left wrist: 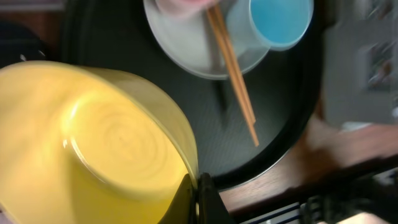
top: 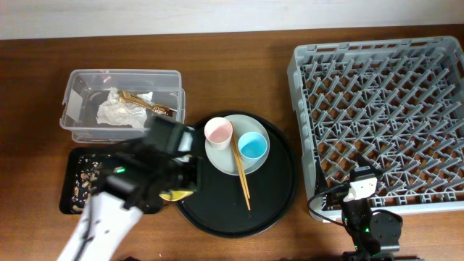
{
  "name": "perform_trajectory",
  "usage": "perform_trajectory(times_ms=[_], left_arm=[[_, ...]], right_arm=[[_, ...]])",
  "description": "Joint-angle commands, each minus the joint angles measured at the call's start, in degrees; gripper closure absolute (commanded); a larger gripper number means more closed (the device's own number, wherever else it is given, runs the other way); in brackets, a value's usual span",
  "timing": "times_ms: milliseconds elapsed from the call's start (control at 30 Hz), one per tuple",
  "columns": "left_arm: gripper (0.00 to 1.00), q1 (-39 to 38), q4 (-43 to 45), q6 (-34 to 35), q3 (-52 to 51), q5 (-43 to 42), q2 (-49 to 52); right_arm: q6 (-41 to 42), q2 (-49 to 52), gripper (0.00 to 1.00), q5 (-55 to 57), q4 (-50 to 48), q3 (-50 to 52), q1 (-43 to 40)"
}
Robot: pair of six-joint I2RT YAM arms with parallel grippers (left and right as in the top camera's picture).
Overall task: Sort waste into correct bins and load items into the dishwasher rack
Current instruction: 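Set the empty yellow bowl back on the round tray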
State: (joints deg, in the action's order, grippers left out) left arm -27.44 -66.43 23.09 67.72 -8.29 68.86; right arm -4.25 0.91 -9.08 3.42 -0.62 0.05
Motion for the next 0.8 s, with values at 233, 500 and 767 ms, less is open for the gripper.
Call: perform_trajectory(times_ms=[233, 500, 767], left_arm=[[1.0, -16.1, 5.5, 4.7, -3.4, 6.8, 21.5], [0.92, -16.1, 7.7, 6.2, -6.0, 6.6, 22.8], [0.69, -15.9, 11.3, 6.2, -3.8, 7.9, 22.8]], right_arm=[[0.7, -0.2, 0.01, 0.1, 0.3, 0.3, 0.4], [0.7, -0.2, 0.01, 0.1, 0.3, 0.3, 0.4], [0.7, -0.2, 0.01, 0.1, 0.3, 0.3, 0.4]])
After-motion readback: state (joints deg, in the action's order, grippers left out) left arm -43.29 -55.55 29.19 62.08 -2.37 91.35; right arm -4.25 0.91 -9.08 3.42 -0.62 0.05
